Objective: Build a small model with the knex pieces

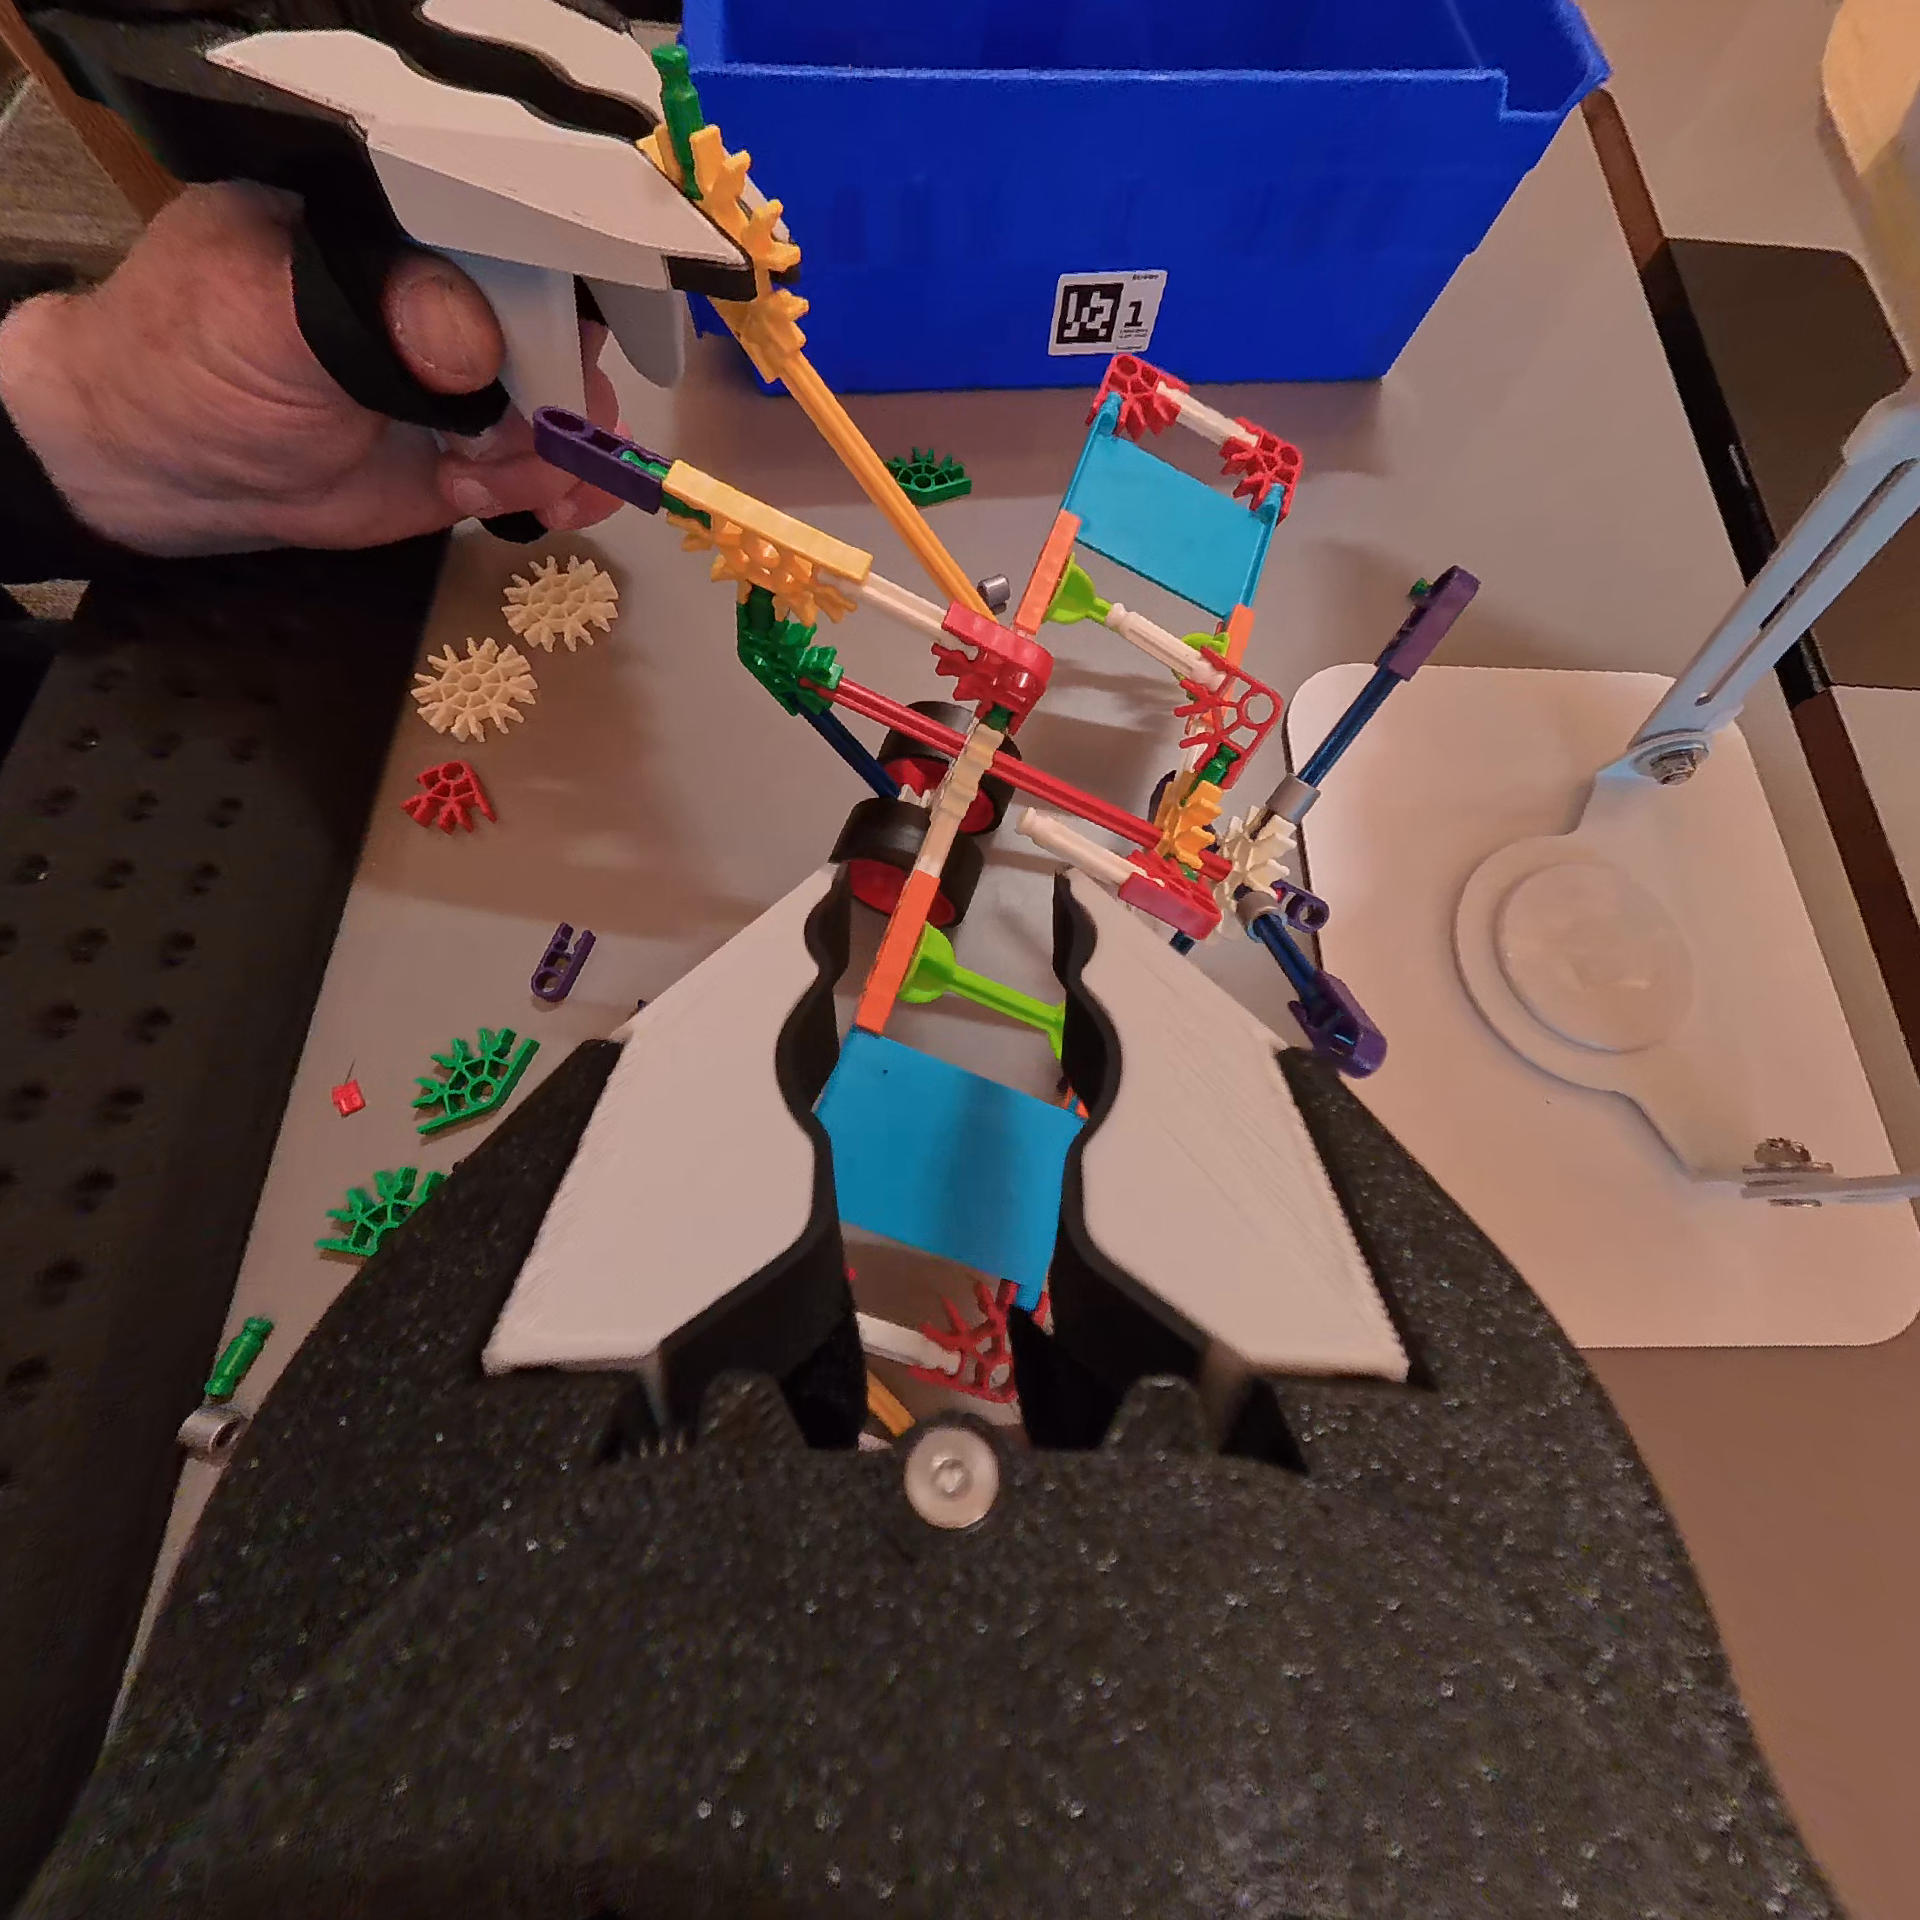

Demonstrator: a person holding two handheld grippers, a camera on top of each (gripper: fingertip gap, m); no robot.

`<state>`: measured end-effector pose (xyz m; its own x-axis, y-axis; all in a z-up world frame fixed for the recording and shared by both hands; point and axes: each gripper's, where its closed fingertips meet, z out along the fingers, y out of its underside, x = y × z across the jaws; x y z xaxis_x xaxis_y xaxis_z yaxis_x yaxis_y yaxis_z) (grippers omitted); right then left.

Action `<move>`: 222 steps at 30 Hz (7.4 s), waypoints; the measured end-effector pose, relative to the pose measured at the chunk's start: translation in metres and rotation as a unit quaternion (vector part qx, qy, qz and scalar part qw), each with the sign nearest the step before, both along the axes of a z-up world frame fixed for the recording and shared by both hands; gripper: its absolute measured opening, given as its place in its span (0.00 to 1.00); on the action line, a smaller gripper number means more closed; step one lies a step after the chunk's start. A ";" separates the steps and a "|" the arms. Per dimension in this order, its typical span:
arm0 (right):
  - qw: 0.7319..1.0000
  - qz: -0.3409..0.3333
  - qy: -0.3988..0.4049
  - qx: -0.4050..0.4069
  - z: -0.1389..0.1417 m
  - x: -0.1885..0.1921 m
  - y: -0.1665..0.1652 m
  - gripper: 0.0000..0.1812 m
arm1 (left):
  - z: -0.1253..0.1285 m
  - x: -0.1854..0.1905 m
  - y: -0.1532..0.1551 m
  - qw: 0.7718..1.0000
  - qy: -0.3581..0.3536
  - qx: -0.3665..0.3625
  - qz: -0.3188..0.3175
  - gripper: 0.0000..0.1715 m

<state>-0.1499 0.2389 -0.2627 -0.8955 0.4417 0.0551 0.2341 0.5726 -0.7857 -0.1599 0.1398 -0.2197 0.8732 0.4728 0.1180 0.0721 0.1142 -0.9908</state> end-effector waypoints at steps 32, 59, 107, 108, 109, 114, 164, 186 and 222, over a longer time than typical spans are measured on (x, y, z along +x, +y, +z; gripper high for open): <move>0.997 0.020 -0.031 0.066 -0.045 0.006 -0.016 0.18 | -0.008 0.026 0.018 0.995 0.048 -0.084 -0.004 0.04; 0.994 0.015 -0.043 0.103 -0.067 0.005 -0.014 0.10 | -0.016 0.067 0.049 0.962 0.173 -0.208 0.026 0.06; 0.960 0.208 0.146 0.118 0.022 0.084 -0.043 0.12 | -0.026 0.070 0.058 0.944 0.210 -0.253 0.017 0.07; 0.960 0.209 0.144 0.121 0.021 0.084 -0.042 0.12 | -0.026 0.071 0.058 0.942 0.214 -0.257 0.018 0.07; 0.960 0.212 0.136 0.125 0.020 0.087 -0.041 0.12 | -0.026 0.072 0.058 0.942 0.216 -0.257 0.016 0.07; 0.959 0.204 0.145 0.132 0.022 0.086 -0.042 0.13 | -0.027 0.072 0.058 0.943 0.213 -0.256 0.014 0.07; 0.963 0.181 0.113 0.164 0.052 0.105 -0.040 0.19 | -0.031 0.069 0.054 0.949 0.191 -0.252 -0.005 0.05; 0.934 -0.317 0.156 -0.058 0.089 0.083 0.120 0.19 | -0.017 0.077 0.035 0.956 0.202 -0.211 -0.017 0.03; 0.897 -0.401 0.131 -0.130 0.022 0.064 0.158 0.18 | -0.028 0.086 0.039 0.948 0.207 -0.239 -0.031 0.04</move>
<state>-0.0856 0.3968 -0.2409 -0.2550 0.9667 0.0202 0.2762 0.0928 -0.9566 -0.0736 0.1785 -0.2482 0.8260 0.3316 -0.4558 -0.3426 -0.3468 -0.8732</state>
